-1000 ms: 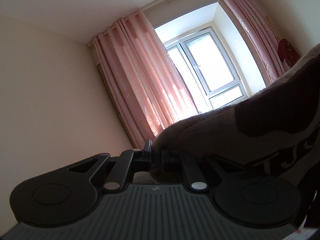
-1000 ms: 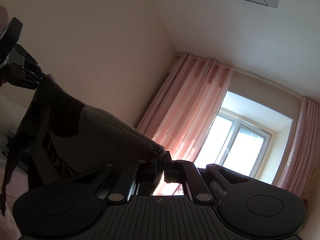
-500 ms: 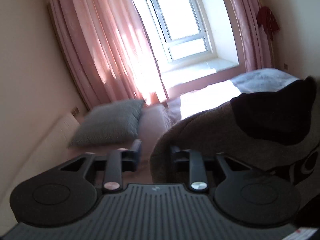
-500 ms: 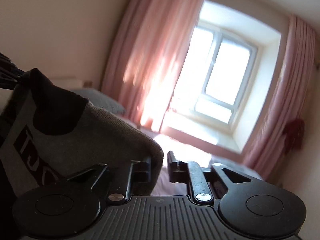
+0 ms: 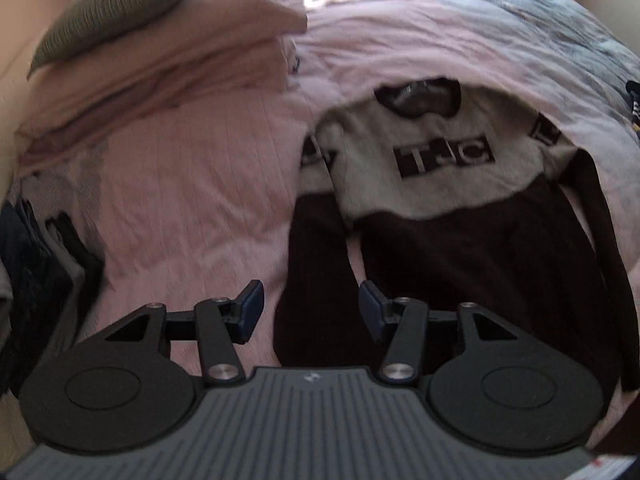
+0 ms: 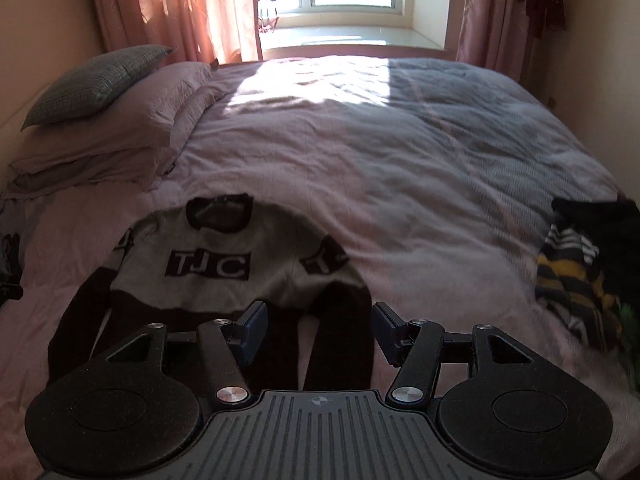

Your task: Fold large clothes

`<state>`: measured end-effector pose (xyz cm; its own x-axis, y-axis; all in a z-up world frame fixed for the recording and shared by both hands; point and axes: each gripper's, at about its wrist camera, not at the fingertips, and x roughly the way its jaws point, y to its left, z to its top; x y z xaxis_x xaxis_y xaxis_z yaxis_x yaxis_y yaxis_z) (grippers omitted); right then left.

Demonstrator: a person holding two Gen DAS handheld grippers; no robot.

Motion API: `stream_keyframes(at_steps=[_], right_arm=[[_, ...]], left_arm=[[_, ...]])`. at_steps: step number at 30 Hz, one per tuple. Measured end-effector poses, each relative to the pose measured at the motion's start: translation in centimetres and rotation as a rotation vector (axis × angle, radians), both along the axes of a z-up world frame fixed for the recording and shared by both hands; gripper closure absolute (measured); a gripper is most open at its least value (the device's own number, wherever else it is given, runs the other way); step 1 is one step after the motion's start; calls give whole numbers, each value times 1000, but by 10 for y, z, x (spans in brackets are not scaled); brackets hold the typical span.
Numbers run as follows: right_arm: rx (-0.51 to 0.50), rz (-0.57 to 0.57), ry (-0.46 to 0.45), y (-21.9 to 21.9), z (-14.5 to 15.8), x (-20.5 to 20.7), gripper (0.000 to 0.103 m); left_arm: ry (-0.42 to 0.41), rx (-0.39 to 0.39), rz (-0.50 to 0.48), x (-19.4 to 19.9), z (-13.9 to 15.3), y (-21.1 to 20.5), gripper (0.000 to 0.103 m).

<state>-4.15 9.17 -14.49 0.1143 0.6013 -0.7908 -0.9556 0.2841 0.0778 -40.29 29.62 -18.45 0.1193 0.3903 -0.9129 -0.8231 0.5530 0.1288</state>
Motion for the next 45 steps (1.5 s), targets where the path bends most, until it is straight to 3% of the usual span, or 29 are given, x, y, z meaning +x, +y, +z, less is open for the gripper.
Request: stream_keyframes(at_steps=[4, 9, 16, 28, 29, 31, 33, 36, 39, 42, 44, 45], right_arm=[[-109, -114, 149, -38, -40, -18, 48], [-240, -196, 243, -80, -73, -35, 48], [-325, -223, 232, -102, -98, -32, 48], [-401, -89, 146, -105, -150, -28, 49], [-406, -74, 142, -103, -155, -26, 60], [-424, -12, 122, -99, -161, -22, 96], [-444, 58, 4, -95, -154, -20, 97], [-377, 123, -315, -95, -108, -2, 97], [-257, 35, -637, -94, -47, 47, 97], [-212, -52, -763, -85, -14, 104, 88], [-318, -83, -799, -72, -21, 137, 61], [-365, -108, -802, -68, -28, 149, 61]], left_arm=[[-6, -127, 0, -11, -18, -33, 54], [28, -220, -40, -15, -45, -63, 54], [45, -256, -40, -17, -53, -81, 54], [89, -248, 36, -8, -51, -103, 52], [89, -243, 40, -6, -51, -105, 52], [89, -232, 43, -2, -49, -108, 52], [90, -215, 53, 0, -46, -109, 52], [81, -183, 75, -1, -40, -110, 52], [76, -155, 102, -4, -36, -110, 52], [79, -140, 123, -8, -36, -109, 52], [79, -131, 130, -11, -40, -111, 51], [83, -130, 131, -13, -43, -111, 50]])
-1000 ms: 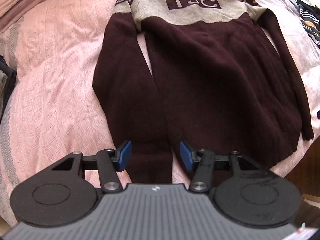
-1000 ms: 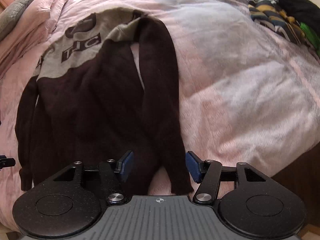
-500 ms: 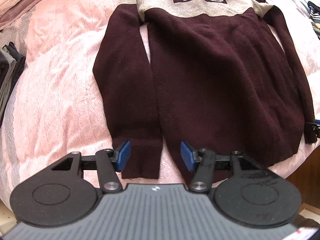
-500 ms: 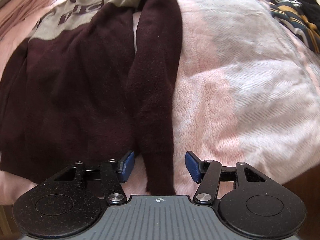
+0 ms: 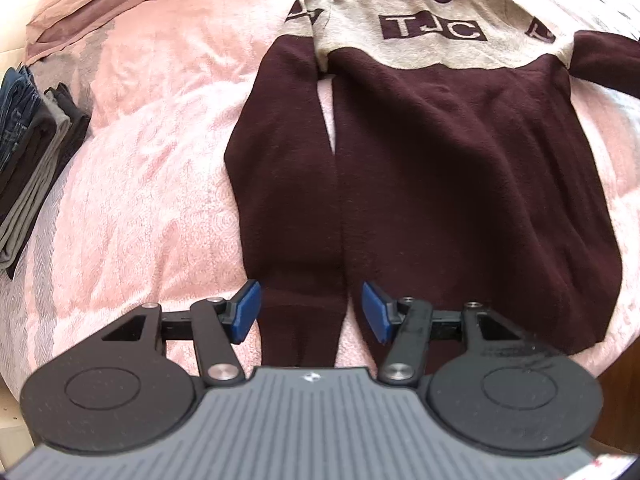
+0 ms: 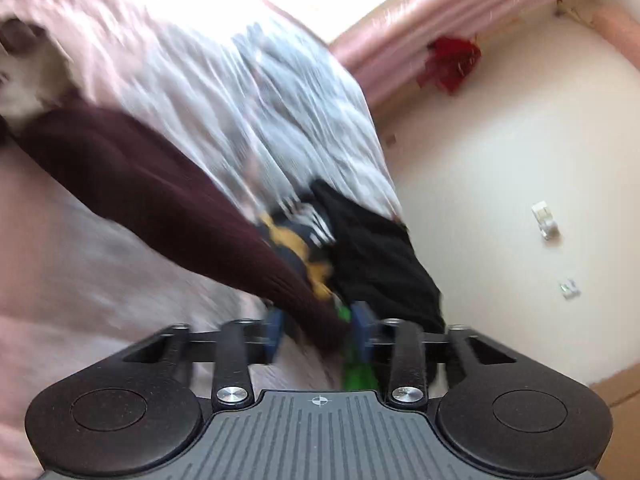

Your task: Fold large clothes

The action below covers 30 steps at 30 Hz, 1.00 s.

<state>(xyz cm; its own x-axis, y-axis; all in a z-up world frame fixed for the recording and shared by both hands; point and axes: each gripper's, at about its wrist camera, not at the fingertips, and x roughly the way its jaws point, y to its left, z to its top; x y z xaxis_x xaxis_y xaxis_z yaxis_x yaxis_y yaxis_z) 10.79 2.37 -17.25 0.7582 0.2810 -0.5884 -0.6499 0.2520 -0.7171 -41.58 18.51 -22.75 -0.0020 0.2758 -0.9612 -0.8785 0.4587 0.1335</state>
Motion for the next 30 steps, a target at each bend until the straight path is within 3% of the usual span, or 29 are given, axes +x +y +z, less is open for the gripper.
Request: stream_keyframes(at_steps=[2, 5, 9, 13, 15, 16, 17, 20, 25, 27, 28, 30], right_arm=[[-14, -58, 42, 2, -8, 14, 60], [63, -133, 189, -5, -13, 12, 59], [62, -186, 439, -8, -34, -24, 59], [-18, -188, 556, -4, -68, -70, 59], [-37, -182, 580, -3, -79, -86, 59], [-42, -178, 586, -1, -81, -94, 59], [-44, -175, 587, 2, -81, -99, 59], [-25, -149, 572, 14, -71, -110, 59], [34, -130, 547, 34, -51, -121, 59], [49, -132, 564, 40, -49, -126, 59], [51, -132, 575, 42, -49, -130, 59], [43, -125, 601, 46, -50, -140, 59]], left_arm=[[10, 5, -9, -5, -7, -3, 49], [24, 11, -26, -13, -21, -11, 46], [70, 37, -106, -16, -43, -25, 46], [139, 92, -245, -8, -66, -34, 46], [137, 99, -302, -7, -77, -33, 57], [136, 97, -319, -8, -80, -30, 83], [138, 101, -310, -12, -78, -24, 94], [22, 179, -125, -56, -35, 11, 94], [-101, 324, 335, -192, 47, 98, 94], [-120, 324, 478, -234, 59, 128, 89], [-121, 317, 552, -251, 61, 141, 79], [-104, 332, 649, -270, 61, 156, 78]])
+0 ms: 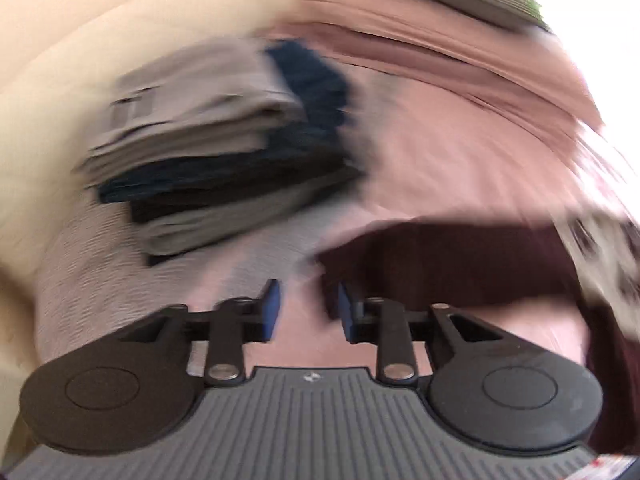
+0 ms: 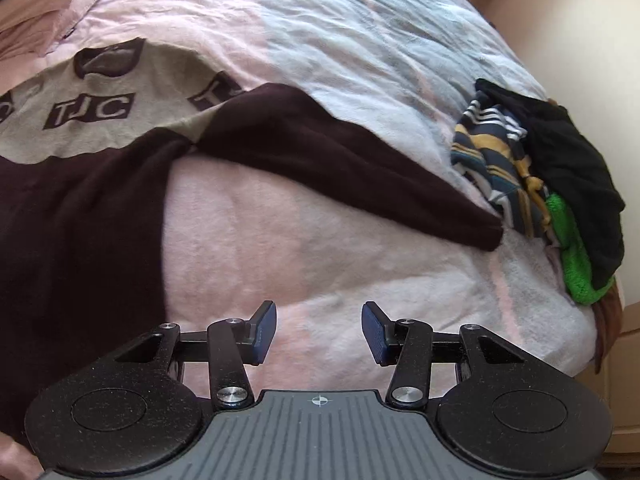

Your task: Fold large clothes

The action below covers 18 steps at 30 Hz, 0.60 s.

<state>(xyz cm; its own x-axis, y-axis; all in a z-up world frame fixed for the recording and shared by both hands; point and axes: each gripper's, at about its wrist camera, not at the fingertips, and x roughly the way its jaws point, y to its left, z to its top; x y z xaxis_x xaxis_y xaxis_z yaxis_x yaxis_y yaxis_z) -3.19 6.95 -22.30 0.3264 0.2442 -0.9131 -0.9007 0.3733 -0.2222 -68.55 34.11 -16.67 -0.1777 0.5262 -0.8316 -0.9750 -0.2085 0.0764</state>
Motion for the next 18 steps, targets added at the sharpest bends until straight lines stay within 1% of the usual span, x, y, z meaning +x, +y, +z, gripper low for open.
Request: stream_keyframes(at_steps=[2, 3, 5, 7, 9, 10, 13, 15, 18], right_arm=[[-2, 17, 15, 1, -3, -12, 59], [-5, 25, 21, 1, -4, -17, 59], [-11, 31, 47, -3, -8, -25, 59], [-5, 13, 96, -10, -13, -27, 59], [12, -18, 172, -20, -19, -25, 59], [21, -40, 209, -25, -22, -23, 59], [54, -131, 334, -45, -36, -16, 59], [95, -198, 437, -62, -46, -12, 59], [188, -299, 607, -87, -64, -7, 59]], left_arm=[[-8, -18, 6, -3, -8, -4, 78], [-24, -38, -8, -2, -12, -6, 77], [-72, -106, -65, 7, -30, -19, 76], [-139, -201, -142, 30, -52, -40, 76], [-242, -302, -242, 59, -73, -62, 76], [-299, -340, -285, 74, -82, -77, 76], [-488, -429, -350, 109, -102, -119, 76], [-553, -457, -377, 127, -108, -138, 76], [-608, -474, -390, 152, -115, -158, 68]])
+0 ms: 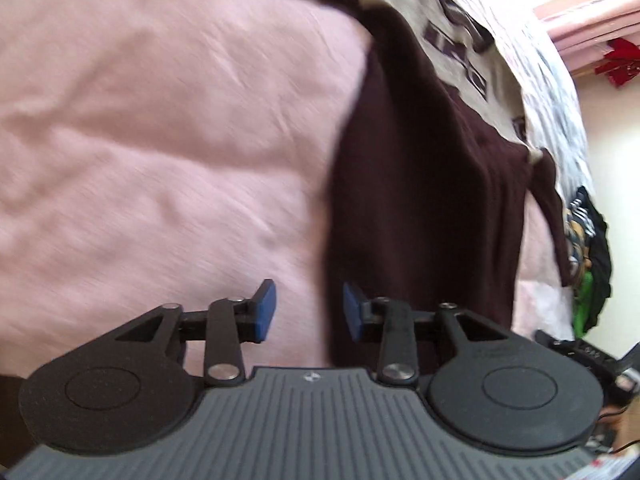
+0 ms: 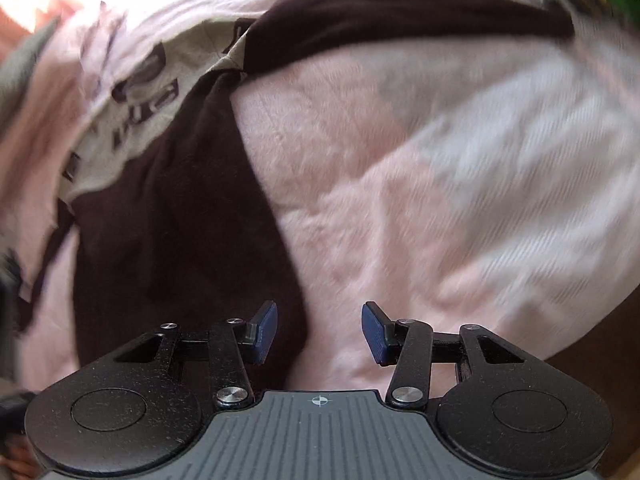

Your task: Fold large clothes

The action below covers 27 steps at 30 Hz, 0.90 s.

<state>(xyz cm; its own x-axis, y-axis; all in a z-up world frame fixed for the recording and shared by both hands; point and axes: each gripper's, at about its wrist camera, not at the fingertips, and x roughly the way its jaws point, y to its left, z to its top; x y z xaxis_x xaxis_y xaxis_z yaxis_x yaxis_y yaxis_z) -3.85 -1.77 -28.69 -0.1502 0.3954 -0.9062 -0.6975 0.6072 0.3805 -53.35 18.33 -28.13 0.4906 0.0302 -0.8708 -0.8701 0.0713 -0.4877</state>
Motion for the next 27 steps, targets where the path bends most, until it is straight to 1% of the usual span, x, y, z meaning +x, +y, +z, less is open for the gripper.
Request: stream_keyframes(at_steps=[1, 2, 4, 5, 7, 8, 9, 11, 12, 13, 14, 15, 16, 18, 19, 20, 21, 22, 23, 24, 25, 27], right_arm=[[20, -36, 46, -6, -7, 0, 58], [40, -72, 86, -11, -14, 0, 56], [66, -126, 141, -16, -30, -2, 54], [68, -146, 157, -16, -39, -3, 54], [93, -190, 210, -16, -54, -8, 56], [116, -187, 241, -14, -56, -10, 92], [129, -148, 244, -10, -53, -14, 96], [110, -14, 203, -1, -35, -21, 98], [106, 63, 191, 3, -21, -22, 98], [82, 115, 168, 4, -8, -22, 98], [65, 148, 151, 3, 4, -21, 98], [63, 165, 152, 3, 15, -18, 98], [62, 161, 168, 4, 21, -15, 97], [36, 160, 199, 12, 19, -15, 91], [4, 176, 191, 16, 12, -18, 73], [-57, 200, 159, 20, 2, -23, 52], [-128, 233, 128, 23, -8, -27, 50], [-168, 266, 113, 24, -15, -28, 50], [-157, 263, 102, 21, -17, -27, 50], [-123, 235, 99, 16, -17, -21, 50], [-85, 204, 110, 10, -16, -15, 50], [-21, 127, 127, 2, -17, 2, 50]], left_arm=[[-7, -1, 2, 5, -4, -3, 62], [-1, 3, 16, 9, -7, -6, 60], [-15, -3, 53, 13, -14, -6, 61], [-28, -7, 67, 16, -16, -6, 71], [-55, -9, 51, 23, -14, -7, 97], [-49, 3, 32, 24, -9, -7, 97], [-54, 28, 8, 22, 2, -9, 97], [-46, 77, -32, 9, 29, -17, 97], [-19, 92, -38, 1, 40, -19, 97], [16, 99, -27, -12, 48, -23, 97], [45, 95, -7, -22, 52, -25, 102], [82, 95, 2, -29, 53, -26, 101], [109, 98, 5, -32, 51, -27, 101], [164, 62, 24, -26, 36, -25, 102], [175, 37, 5, -22, 28, -24, 101], [197, 27, -25, -14, 20, -25, 98], [229, 26, -51, -8, 15, -24, 98], [236, 38, -62, -4, 16, -25, 97], [222, 57, -61, -3, 18, -26, 95], [221, 78, -62, -5, 22, -26, 92], [236, 101, -68, -5, 25, -25, 89], [286, 142, -106, -3, 29, -22, 89]])
